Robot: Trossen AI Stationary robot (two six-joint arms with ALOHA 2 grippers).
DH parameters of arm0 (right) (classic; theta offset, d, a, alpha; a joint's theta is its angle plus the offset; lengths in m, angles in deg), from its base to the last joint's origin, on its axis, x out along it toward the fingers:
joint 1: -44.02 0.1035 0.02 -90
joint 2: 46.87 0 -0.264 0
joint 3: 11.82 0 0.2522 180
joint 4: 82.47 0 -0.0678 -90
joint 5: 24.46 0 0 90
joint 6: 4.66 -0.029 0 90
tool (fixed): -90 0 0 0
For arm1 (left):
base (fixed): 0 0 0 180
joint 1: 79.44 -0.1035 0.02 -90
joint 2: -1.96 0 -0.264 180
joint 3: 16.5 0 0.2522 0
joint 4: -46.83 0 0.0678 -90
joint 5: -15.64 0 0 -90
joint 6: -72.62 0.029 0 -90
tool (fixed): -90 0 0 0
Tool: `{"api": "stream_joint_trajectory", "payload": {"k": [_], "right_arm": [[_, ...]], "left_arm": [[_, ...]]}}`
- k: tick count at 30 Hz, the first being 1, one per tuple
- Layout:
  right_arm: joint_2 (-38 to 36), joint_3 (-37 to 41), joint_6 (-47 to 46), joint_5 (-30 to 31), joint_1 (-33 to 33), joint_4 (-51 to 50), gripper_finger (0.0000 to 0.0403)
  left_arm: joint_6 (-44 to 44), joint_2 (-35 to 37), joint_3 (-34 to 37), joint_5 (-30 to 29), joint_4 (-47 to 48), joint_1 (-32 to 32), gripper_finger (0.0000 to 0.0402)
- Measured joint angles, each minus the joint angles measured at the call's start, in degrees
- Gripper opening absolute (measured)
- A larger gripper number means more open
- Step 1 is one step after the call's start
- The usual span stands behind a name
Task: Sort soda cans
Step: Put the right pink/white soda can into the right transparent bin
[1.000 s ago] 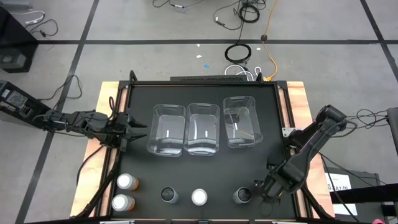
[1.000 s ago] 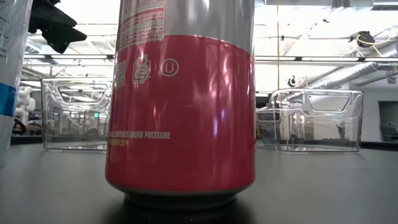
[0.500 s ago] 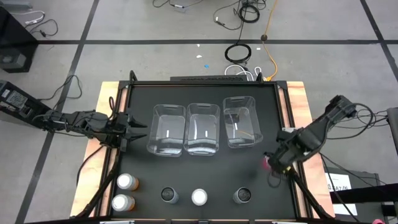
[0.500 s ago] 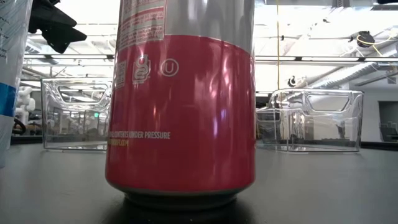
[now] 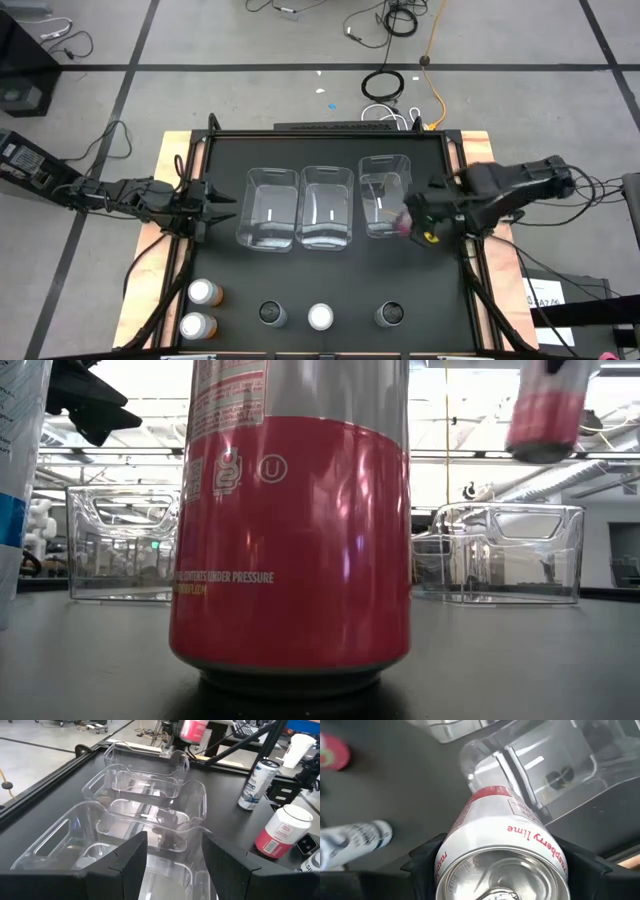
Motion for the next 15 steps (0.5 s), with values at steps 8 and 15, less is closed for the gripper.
{"api": "stream_joint_trajectory", "payload": {"k": [8, 15], "right_arm": [[9.0, -2.0, 13.9, -3.3, -16.7, 1.8, 0.0288], [17.1, -6.0, 23.1, -3.6, -27.0, 5.4, 0.0288]], "left_arm": [[0.0, 0.0, 0.0, 0.0, 0.0, 0.0, 0.0198], [0.0, 0.0, 0.0, 0.0, 0.0, 0.0, 0.0198]]}}
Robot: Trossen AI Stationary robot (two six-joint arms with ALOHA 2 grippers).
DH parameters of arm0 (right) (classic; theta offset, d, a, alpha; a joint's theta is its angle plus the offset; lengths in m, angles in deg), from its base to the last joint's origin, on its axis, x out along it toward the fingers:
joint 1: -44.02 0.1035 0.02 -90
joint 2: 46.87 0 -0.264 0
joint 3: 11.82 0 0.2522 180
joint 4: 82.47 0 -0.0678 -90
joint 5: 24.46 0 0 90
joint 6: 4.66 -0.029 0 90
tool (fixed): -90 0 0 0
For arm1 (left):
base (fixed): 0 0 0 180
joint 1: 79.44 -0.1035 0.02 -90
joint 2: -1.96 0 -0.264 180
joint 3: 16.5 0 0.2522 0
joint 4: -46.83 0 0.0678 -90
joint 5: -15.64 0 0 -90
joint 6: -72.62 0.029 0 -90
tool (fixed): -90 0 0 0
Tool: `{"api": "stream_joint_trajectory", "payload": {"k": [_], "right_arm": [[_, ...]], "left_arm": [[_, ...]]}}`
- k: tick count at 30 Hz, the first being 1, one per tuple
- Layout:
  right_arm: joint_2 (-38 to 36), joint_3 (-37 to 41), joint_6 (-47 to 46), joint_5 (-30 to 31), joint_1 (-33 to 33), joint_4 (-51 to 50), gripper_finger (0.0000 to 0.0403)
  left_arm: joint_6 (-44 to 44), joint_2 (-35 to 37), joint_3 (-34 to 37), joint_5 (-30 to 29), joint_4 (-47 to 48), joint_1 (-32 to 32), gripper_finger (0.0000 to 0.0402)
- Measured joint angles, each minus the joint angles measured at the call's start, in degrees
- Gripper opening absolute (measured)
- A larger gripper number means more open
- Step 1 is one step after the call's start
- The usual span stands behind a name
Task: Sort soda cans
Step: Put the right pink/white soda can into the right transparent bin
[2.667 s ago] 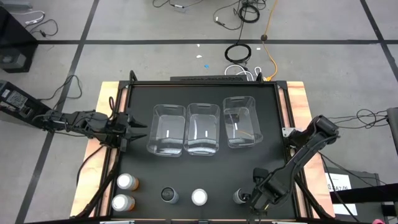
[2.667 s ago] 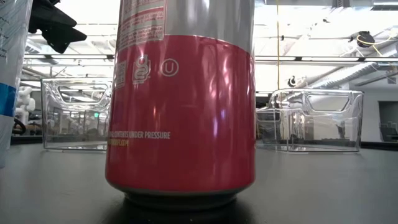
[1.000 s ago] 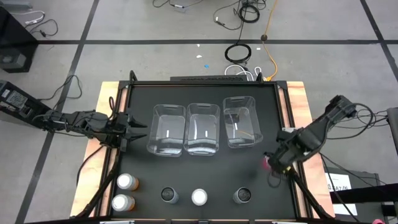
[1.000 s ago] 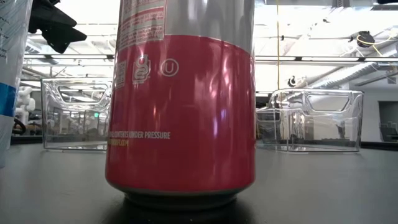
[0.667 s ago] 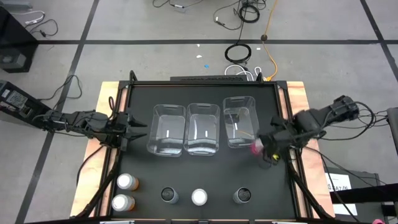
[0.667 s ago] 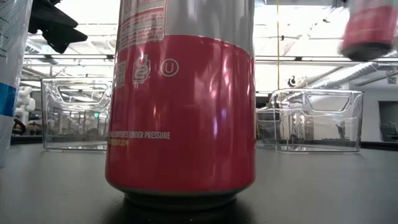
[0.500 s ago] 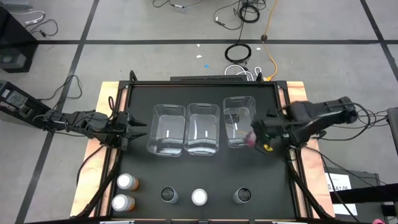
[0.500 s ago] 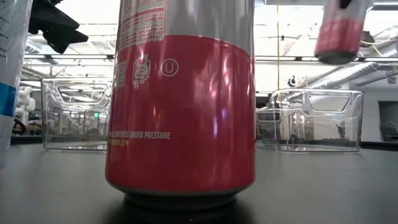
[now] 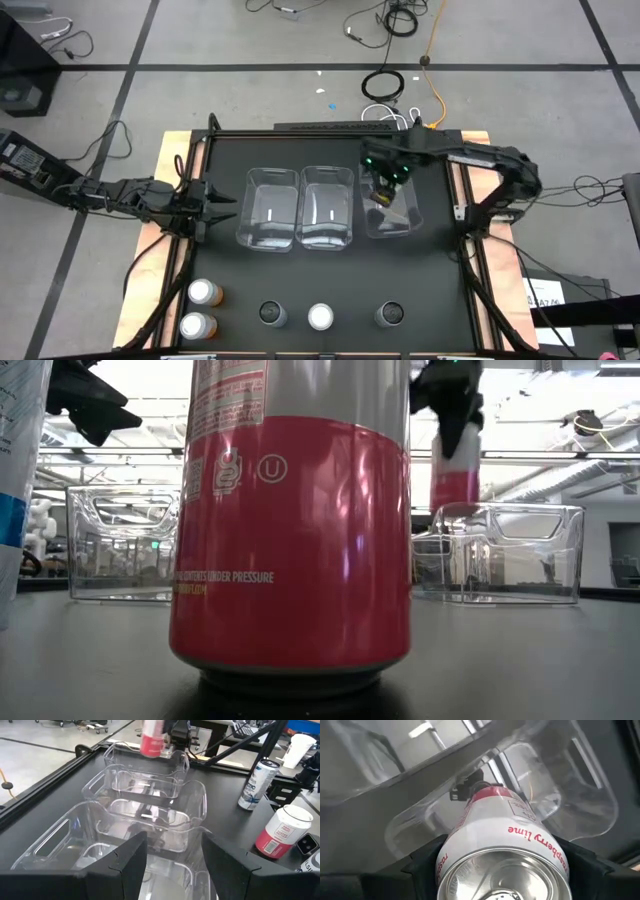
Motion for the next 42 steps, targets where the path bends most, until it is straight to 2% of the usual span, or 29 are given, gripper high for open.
{"api": "stream_joint_trajectory", "payload": {"k": [5, 12, 19, 25, 32, 42], "right_arm": [[4.5, -0.2, 3.1, 0.1, -4.9, 1.8, 0.0288], [8.1, 0.0, 6.4, -1.4, -8.0, 4.9, 0.0288], [3.9, 6.2, 6.4, -1.2, -11.3, 6.7, 0.0288], [0.0, 13.0, 6.0, -1.6, -14.1, 13.2, 0.0288], [-0.1, 19.2, 6.5, -1.5, -16.6, 17.5, 0.0288], [-0.1, 23.2, 8.0, -1.8, -19.2, 22.1, 0.0298]], "left_arm": [[0.0, 0.0, 0.0, 0.0, 0.0, 0.0, 0.0198], [0.0, 0.0, 0.0, 0.0, 0.0, 0.0, 0.0198], [0.0, 0.0, 0.0, 0.0, 0.0, 0.0, 0.0198], [0.0, 0.0, 0.0, 0.0, 0.0, 0.0, 0.0198], [0.0, 0.0, 0.0, 0.0, -0.1, 0.0, 0.0198], [0.0, 0.0, 0.0, 0.0, -0.5, 0.0, 0.0198]]}}
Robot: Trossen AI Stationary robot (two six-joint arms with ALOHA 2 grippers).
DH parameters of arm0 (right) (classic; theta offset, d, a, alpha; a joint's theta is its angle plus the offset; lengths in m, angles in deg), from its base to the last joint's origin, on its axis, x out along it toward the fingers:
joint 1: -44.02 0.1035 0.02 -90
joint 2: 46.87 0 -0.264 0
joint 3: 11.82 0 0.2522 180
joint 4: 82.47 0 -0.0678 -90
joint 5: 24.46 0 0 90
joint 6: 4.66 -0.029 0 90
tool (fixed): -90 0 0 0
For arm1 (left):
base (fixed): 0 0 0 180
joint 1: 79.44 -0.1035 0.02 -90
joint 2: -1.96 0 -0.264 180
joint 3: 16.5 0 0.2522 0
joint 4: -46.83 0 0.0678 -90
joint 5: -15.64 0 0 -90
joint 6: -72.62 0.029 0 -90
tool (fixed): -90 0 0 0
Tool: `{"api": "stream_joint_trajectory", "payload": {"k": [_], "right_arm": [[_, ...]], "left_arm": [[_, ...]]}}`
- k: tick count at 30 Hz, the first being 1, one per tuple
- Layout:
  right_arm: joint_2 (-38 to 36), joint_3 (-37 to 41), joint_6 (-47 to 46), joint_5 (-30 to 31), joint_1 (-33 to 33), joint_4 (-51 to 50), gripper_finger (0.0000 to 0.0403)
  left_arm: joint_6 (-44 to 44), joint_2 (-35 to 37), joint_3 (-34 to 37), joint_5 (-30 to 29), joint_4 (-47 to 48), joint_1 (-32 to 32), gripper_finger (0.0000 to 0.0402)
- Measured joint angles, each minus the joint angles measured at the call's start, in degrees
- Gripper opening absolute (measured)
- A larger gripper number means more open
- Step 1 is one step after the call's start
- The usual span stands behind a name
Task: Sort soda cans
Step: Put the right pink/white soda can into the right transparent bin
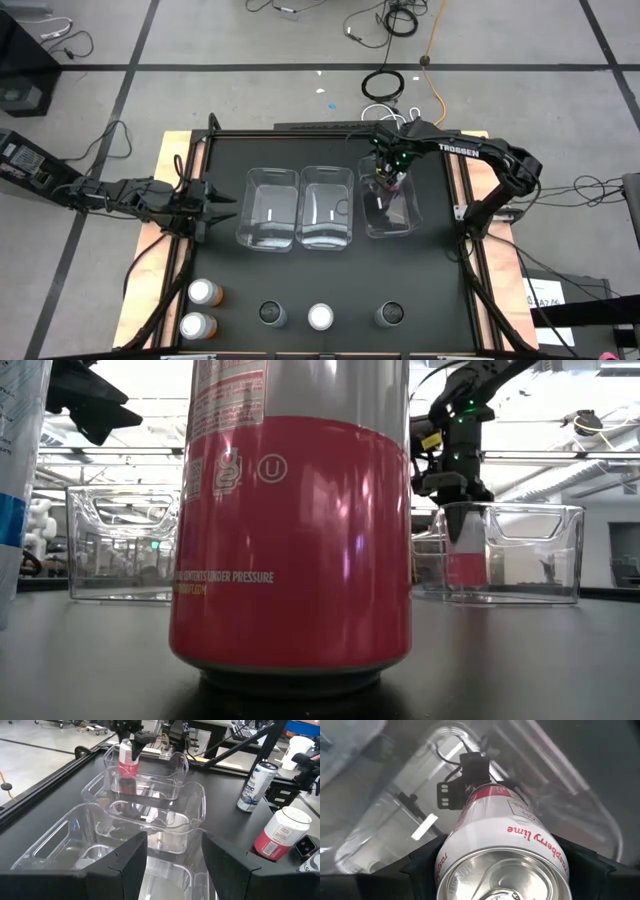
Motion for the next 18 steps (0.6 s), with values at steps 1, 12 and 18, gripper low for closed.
{"api": "stream_joint_trajectory", "payload": {"k": [1, 12, 18], "right_arm": [[0.0, 0.2, 0.2, 0.2, -0.3, 0.5, 0.0302], [0.0, 0.3, 1.1, 0.2, -2.2, 1.4, 0.0327], [0.0, 0.3, 1.1, 0.3, -2.2, 1.4, 0.0329]], "left_arm": [[0.0, 0.0, 0.0, 0.0, 0.0, 0.0, 0.0198], [0.0, 0.0, 0.0, 0.0, 0.1, 0.0, 0.0198], [0.0, 0.0, 0.0, 0.0, 0.1, 0.0, 0.0198]]}}
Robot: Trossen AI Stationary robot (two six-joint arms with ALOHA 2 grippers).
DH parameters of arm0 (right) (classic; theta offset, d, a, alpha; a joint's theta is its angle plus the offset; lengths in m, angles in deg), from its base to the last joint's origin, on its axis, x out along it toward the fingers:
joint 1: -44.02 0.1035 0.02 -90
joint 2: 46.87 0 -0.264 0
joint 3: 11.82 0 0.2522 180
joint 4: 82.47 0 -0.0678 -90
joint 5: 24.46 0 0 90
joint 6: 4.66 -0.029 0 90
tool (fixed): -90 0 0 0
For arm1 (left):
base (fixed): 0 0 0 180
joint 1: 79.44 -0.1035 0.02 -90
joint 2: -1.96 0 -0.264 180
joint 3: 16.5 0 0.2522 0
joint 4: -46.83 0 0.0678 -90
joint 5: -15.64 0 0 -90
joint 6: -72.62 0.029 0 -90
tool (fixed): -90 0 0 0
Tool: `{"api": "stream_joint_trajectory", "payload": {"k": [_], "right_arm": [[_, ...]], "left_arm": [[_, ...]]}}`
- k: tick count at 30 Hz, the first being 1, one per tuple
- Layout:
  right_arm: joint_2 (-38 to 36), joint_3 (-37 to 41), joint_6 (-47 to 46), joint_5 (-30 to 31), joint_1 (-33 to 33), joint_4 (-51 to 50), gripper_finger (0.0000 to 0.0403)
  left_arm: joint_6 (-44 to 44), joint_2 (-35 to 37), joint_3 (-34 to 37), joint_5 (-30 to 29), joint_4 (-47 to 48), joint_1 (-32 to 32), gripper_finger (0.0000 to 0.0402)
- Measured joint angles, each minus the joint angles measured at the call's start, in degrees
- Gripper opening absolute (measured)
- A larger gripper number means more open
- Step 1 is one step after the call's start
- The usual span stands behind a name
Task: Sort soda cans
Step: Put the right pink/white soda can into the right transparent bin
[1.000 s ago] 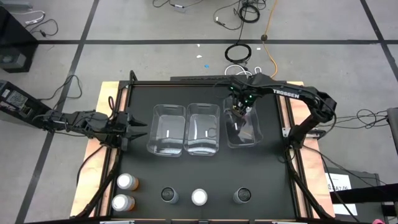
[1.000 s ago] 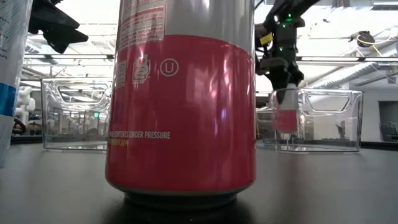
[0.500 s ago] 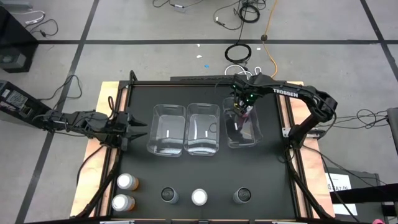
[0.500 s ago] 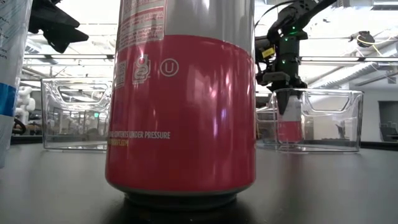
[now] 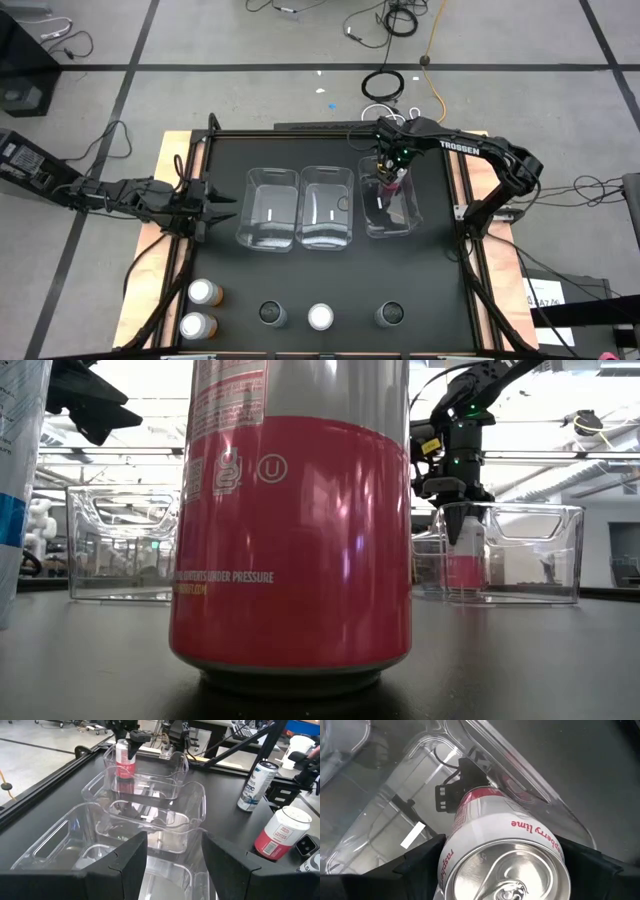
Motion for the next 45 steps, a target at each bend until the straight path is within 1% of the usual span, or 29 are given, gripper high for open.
{"api": "stream_joint_trajectory", "payload": {"k": [45], "right_arm": [[0.0, 0.0, -0.1, 0.3, 0.0, -1.4, 0.0329]], "left_arm": [[0.0, 0.0, 0.0, 0.0, 0.0, 0.0, 0.0198]]}}
